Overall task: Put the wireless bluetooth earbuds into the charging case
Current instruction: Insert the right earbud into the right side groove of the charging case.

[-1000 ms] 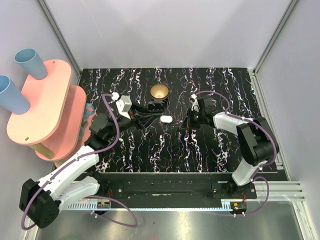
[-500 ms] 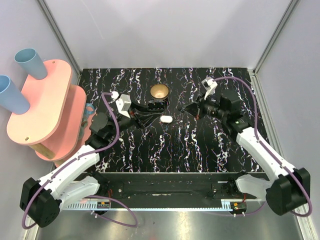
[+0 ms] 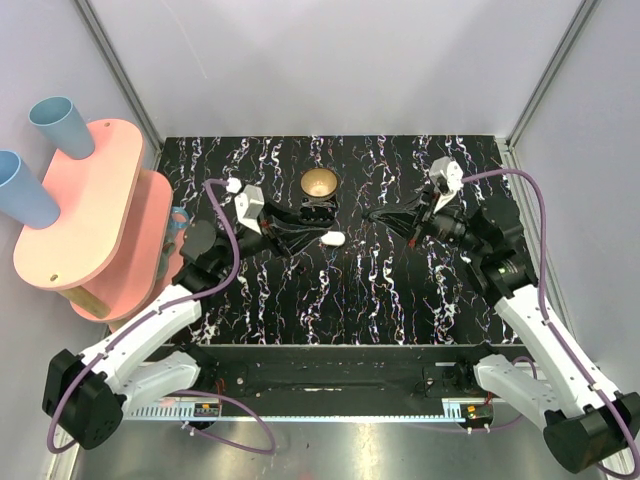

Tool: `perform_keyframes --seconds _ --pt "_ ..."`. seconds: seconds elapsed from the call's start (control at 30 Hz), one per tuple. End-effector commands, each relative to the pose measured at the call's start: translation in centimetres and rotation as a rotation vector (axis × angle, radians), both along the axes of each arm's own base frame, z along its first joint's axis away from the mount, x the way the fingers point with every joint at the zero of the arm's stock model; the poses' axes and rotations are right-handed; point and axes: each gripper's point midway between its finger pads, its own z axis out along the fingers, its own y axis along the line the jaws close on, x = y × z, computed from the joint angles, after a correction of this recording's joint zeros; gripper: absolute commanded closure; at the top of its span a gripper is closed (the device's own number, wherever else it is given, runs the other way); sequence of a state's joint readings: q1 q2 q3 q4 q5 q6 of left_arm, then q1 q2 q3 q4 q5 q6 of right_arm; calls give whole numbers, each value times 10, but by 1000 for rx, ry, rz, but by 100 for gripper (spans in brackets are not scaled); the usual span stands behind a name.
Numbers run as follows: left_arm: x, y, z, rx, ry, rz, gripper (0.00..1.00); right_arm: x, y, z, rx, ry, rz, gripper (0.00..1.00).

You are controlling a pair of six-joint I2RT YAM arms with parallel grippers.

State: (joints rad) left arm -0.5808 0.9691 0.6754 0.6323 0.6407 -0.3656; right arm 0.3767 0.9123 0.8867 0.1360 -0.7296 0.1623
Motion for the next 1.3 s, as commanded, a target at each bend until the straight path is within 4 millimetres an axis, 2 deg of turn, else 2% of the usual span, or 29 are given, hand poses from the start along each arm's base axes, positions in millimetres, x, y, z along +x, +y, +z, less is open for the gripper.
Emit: perform_keyframes --seconds 0.0,0.13,0.5,0.8,1.1,1.27 --pt "-15 -5 30 -38 -82 -102 100 -29 3 40 32 -183 116 100" --pt "-25 -10 32 -36 -93 -180 100 -46 4 56 32 -260 191 94" --pt "-29 -19 30 -7 -71 -270 100 -67 5 86 83 -302 266 98" --pt "-28 -22 31 -19 -51 -291 100 -62 12 82 76 -282 257 99" --pt "-26 -24 29 -16 -37 -298 100 -60 34 67 5 -294 266 99" --pt "-28 -24 29 -14 -38 -305 100 -52 38 59 -28 -304 246 99"
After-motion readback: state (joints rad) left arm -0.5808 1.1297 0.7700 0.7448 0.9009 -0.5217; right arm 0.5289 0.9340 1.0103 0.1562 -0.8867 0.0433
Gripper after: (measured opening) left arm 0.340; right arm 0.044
